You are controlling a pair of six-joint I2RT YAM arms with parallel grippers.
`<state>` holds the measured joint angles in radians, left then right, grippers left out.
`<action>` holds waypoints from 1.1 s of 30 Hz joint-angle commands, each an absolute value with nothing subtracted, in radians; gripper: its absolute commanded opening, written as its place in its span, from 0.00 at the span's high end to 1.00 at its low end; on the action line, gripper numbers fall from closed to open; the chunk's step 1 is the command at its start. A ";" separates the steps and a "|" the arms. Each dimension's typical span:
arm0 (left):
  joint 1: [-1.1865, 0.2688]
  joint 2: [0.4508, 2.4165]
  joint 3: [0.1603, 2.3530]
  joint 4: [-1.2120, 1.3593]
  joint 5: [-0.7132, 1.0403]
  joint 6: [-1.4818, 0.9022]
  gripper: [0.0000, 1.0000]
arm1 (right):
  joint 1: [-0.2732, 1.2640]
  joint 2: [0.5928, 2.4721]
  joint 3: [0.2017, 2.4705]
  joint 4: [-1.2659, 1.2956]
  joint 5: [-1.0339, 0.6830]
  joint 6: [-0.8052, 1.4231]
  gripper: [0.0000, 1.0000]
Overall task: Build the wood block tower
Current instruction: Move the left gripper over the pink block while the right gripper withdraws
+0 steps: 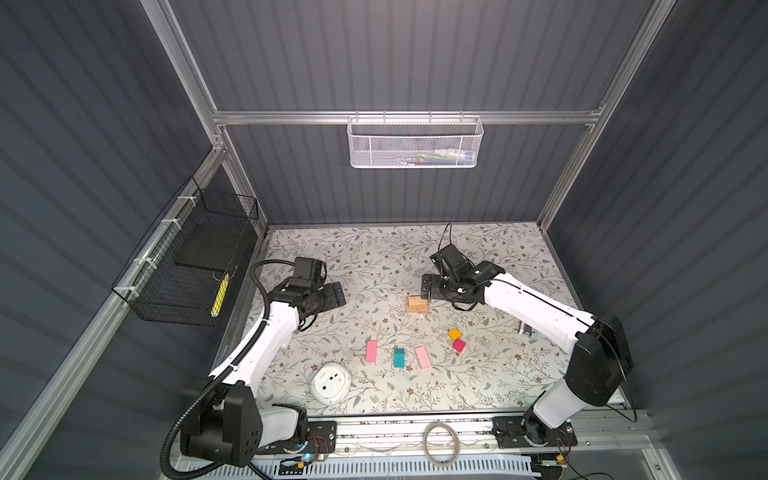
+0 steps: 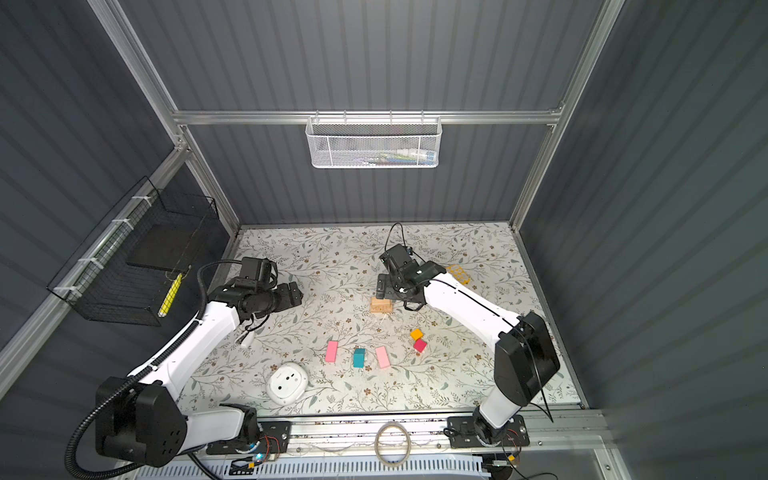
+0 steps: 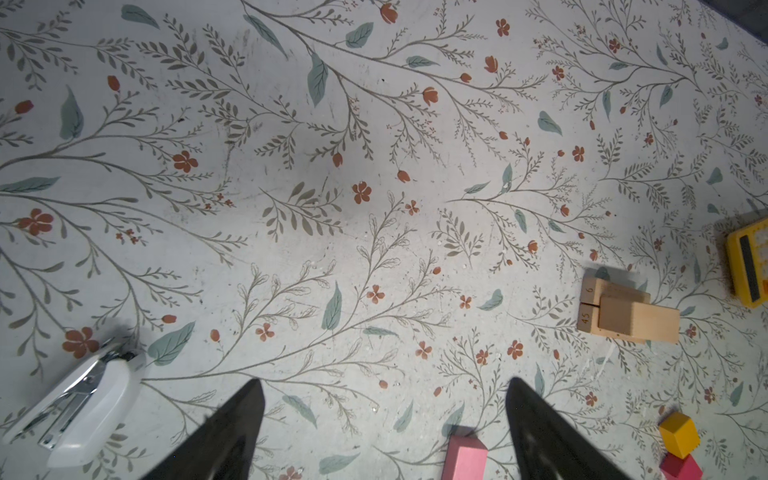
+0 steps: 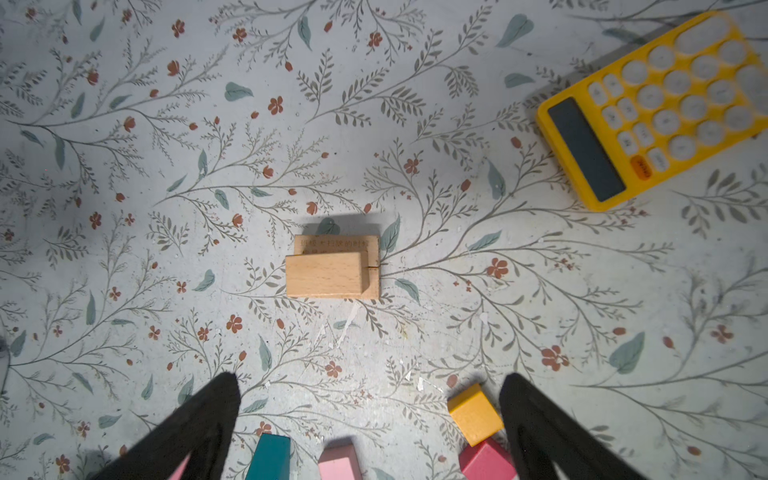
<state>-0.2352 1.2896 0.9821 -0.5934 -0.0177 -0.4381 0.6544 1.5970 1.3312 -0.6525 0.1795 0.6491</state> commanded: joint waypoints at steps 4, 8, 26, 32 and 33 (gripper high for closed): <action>-0.357 1.321 1.065 -0.665 -0.065 -0.465 0.10 | 0.621 1.467 1.307 -0.553 0.174 0.583 0.01; -0.418 1.386 1.092 -0.703 -0.059 -0.497 0.12 | 0.588 1.407 1.292 -0.459 0.147 0.569 0.01; -0.708 1.564 1.219 -0.934 -0.183 -0.601 0.15 | 0.467 1.170 1.018 -0.187 0.051 0.638 0.01; -0.777 1.558 1.198 -0.980 -0.199 -0.644 0.15 | 0.436 1.157 0.973 -0.147 0.002 0.664 0.01; -0.786 1.555 1.189 -0.984 -0.196 -0.647 0.15 | 0.434 1.157 0.969 -0.143 -0.005 0.669 0.01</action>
<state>-0.7700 1.5673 1.1973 -0.9203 -0.1764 -0.6086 0.4431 1.1683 0.9840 -0.1886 0.0341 0.6468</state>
